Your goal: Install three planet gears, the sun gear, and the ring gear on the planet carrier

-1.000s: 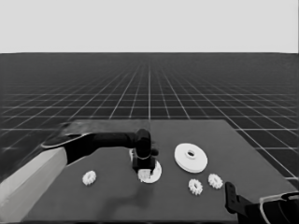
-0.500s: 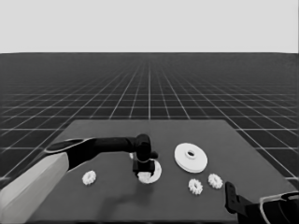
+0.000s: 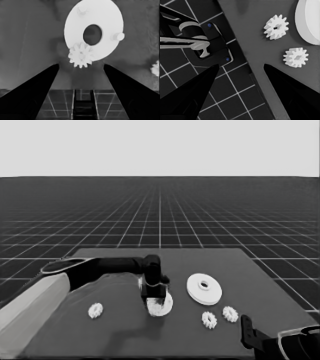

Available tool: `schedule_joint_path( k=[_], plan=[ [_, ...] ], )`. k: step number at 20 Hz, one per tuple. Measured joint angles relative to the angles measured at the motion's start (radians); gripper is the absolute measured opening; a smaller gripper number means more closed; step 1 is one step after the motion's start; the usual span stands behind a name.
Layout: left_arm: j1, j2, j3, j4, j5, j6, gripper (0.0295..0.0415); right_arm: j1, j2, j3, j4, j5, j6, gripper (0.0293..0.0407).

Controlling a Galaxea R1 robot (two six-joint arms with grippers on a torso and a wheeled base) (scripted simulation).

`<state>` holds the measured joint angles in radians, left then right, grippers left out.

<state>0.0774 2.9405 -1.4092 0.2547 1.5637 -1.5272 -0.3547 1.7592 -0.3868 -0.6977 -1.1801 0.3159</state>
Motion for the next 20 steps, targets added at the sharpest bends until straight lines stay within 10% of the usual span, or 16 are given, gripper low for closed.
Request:
schedule_joint_path(
  k=[8,11,18,20],
  plan=[
    [-0.064,-0.002,0.020,-0.063,0.003,-0.016,0.0385,0.000,0.000,0.000,0.000,0.000,0.000,0.0385],
    [-0.065,-0.632,0.365,-0.071,-0.057,0.284,0.0385,0.000,0.000,0.000,0.000,0.000,0.000,0.0385],
    [-0.065,-0.758,0.255,-0.091,-0.096,0.498,0.0385,0.000,0.000,0.000,0.000,0.000,0.000,0.0385],
    [0.083,-0.725,0.182,0.033,-0.181,0.521,0.0385,0.000,0.000,0.000,0.000,0.000,0.000,0.0385]
  ],
)
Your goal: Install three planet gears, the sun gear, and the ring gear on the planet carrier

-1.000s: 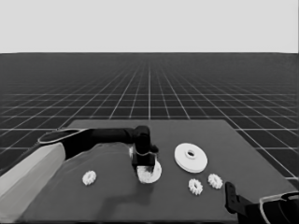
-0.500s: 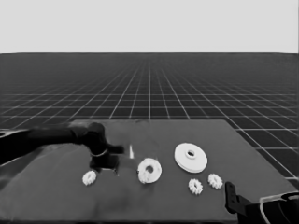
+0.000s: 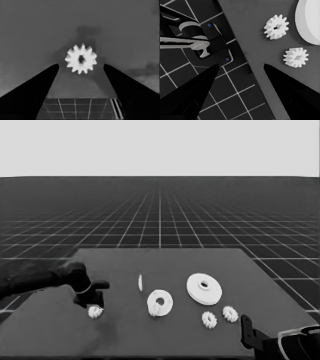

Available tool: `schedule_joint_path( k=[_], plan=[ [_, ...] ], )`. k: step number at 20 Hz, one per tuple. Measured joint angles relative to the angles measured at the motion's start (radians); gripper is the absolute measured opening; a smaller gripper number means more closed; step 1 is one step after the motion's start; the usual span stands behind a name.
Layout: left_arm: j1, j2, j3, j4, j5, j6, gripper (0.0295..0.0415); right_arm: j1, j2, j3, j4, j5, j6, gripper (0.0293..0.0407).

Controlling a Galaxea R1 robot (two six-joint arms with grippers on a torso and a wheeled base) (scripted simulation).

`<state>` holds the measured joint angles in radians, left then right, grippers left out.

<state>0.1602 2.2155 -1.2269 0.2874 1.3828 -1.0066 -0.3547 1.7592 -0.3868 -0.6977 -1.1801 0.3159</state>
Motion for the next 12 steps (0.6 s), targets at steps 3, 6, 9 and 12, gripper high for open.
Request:
schedule_joint_path(
  k=[3,6,9,12],
  plan=[
    [0.059,0.025,-0.052,0.043,-0.040,0.015,0.0385,0.000,0.000,0.000,0.000,0.000,0.000,0.0385],
    [0.070,0.030,-0.064,0.051,-0.049,0.019,0.0385,0.000,0.000,0.000,0.000,0.000,0.000,0.0385],
    [0.071,0.031,-0.066,0.053,-0.050,0.019,0.0349,0.000,0.000,0.000,0.000,0.000,0.000,0.0385],
    [0.071,0.032,-0.067,0.053,-0.051,0.020,0.0313,0.000,0.000,0.000,0.000,0.000,0.000,0.0385]
  ],
)
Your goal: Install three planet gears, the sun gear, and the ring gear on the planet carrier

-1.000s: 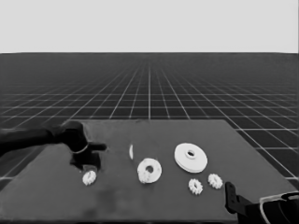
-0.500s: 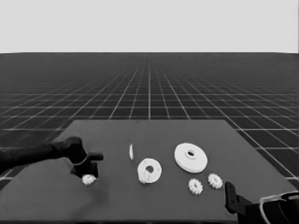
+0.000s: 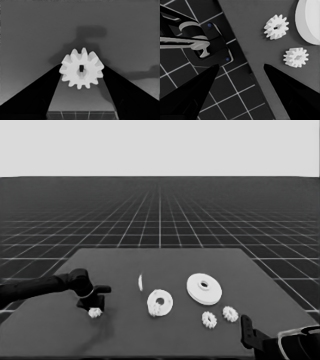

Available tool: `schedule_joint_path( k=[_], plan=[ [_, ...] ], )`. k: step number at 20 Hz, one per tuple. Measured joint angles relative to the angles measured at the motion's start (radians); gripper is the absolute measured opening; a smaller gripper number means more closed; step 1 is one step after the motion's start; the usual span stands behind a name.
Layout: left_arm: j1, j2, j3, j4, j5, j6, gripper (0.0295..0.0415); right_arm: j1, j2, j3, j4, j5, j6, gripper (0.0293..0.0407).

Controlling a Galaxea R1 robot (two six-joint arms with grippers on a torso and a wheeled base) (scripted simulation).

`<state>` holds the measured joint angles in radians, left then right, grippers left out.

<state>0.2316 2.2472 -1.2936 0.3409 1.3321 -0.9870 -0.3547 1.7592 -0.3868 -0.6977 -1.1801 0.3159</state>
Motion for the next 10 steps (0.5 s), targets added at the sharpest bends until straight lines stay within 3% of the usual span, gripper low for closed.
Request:
schedule_joint_path(
  k=[6,8,10],
  plan=[
    [0.000,0.000,0.000,0.000,0.000,0.000,0.0312,0.000,0.000,0.000,0.000,0.000,0.000,0.0385],
    [-0.133,-0.053,0.110,-0.106,0.091,-0.031,0.0312,0.000,0.000,0.000,0.000,0.000,0.000,0.0385],
    [-0.191,-0.063,0.130,-0.152,0.120,-0.036,0.0312,0.000,0.000,0.000,0.000,0.000,0.000,0.0385]
  ],
)
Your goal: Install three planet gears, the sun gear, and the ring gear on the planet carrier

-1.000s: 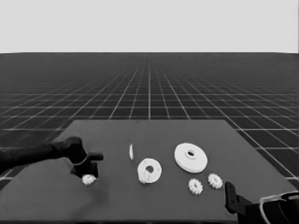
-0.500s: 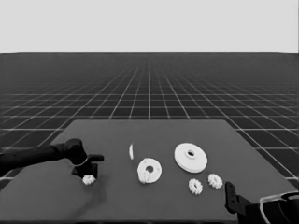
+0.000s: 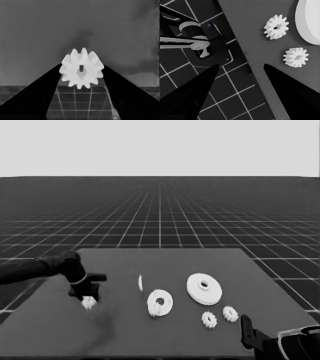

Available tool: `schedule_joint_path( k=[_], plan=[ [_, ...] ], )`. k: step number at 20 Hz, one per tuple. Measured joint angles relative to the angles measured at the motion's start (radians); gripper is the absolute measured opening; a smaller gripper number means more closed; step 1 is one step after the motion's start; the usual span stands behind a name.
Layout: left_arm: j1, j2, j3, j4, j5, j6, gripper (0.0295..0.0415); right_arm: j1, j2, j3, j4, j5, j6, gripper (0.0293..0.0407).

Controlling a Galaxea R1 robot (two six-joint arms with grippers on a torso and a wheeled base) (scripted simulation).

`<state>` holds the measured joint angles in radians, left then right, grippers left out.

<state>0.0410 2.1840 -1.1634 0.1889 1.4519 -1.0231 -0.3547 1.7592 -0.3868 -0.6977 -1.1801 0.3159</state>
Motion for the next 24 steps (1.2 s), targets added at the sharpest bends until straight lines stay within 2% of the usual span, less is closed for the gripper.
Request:
schedule_joint_path(
  k=[6,7,8,9,11,16,17,19,24],
  plan=[
    [-0.028,-0.003,0.005,-0.025,0.014,-0.001,0.0312,0.000,0.000,0.000,0.000,0.000,0.000,0.0385],
    [-0.046,0.188,-0.073,-0.015,0.071,-0.251,0.0313,0.000,0.000,0.000,0.000,0.000,0.000,0.0385],
    [-0.057,0.462,-0.192,-0.023,0.089,-0.337,0.0313,0.000,0.000,0.000,0.000,0.000,0.000,0.0385],
    [-0.061,0.635,-0.345,-0.031,0.084,-0.314,0.0313,0.000,0.000,0.000,0.000,0.000,0.000,0.0385],
    [-0.063,0.794,-0.556,-0.040,0.070,-0.237,0.0313,0.000,0.000,0.000,0.000,0.000,0.000,0.0385],
    [-0.063,0.875,-0.696,-0.045,0.060,-0.175,0.0313,0.000,0.000,0.000,0.000,0.000,0.000,0.0385],
    [-0.008,0.889,-0.735,0.009,0.035,-0.153,0.0313,0.000,0.000,0.000,0.000,0.000,0.000,0.0385],
    [0.054,0.908,-0.791,0.056,0.005,-0.123,0.0313,0.000,0.000,0.000,0.000,0.000,0.000,0.0385],
    [0.079,0.920,-0.827,0.077,-0.013,-0.104,0.0313,0.000,0.000,0.000,0.000,0.000,0.000,0.0385]
  ],
)
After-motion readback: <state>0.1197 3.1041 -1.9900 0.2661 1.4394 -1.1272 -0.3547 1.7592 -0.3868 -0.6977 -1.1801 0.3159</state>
